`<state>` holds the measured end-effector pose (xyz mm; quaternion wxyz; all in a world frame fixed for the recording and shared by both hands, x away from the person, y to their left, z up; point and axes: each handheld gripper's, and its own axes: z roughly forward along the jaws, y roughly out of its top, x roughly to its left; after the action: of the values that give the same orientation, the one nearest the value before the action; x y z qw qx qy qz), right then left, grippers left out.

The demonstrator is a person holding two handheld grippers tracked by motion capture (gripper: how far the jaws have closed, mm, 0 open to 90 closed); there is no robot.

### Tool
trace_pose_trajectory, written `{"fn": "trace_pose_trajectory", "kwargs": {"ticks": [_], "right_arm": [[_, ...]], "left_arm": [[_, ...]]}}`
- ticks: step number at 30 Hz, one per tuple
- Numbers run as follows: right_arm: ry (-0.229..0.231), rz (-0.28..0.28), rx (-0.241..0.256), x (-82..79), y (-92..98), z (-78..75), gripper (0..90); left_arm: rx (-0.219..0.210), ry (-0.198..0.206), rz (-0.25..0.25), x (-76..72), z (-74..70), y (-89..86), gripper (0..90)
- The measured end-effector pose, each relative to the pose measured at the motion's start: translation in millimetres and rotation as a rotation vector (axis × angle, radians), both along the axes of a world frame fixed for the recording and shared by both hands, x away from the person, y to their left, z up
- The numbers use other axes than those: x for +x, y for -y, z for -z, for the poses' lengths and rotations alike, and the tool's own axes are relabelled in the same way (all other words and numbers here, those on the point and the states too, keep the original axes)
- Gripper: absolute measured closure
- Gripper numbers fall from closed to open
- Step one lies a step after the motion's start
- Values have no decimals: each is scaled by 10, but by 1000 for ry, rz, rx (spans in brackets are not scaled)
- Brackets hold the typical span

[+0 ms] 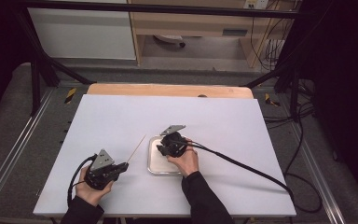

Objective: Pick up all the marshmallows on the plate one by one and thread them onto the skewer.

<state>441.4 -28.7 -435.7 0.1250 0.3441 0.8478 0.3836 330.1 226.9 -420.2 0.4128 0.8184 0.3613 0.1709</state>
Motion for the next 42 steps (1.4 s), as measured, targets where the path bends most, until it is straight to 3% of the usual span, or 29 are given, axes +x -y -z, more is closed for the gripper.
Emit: {"fn": "trace_pose_trajectory", "kwargs": {"ticks": [7, 16, 22, 33, 42], "right_arm": [[11, -11, 116, -97, 218, -258, 734], [43, -27, 278, -295, 605, -594, 735], [58, -33, 353, -405, 802, -773, 737], [20, -69, 510, -427, 879, -959, 739], [-28, -106, 562, -356, 733, -1001, 738]], "left_arm": [[-16, 15, 13, -31, -7, 63, 887], [-50, 67, 47, -105, -29, 247, 887], [-75, 79, 54, -115, -17, 354, 887], [-98, 118, 76, -137, -12, 483, 887], [-97, 131, 87, -154, -14, 487, 887]]}}
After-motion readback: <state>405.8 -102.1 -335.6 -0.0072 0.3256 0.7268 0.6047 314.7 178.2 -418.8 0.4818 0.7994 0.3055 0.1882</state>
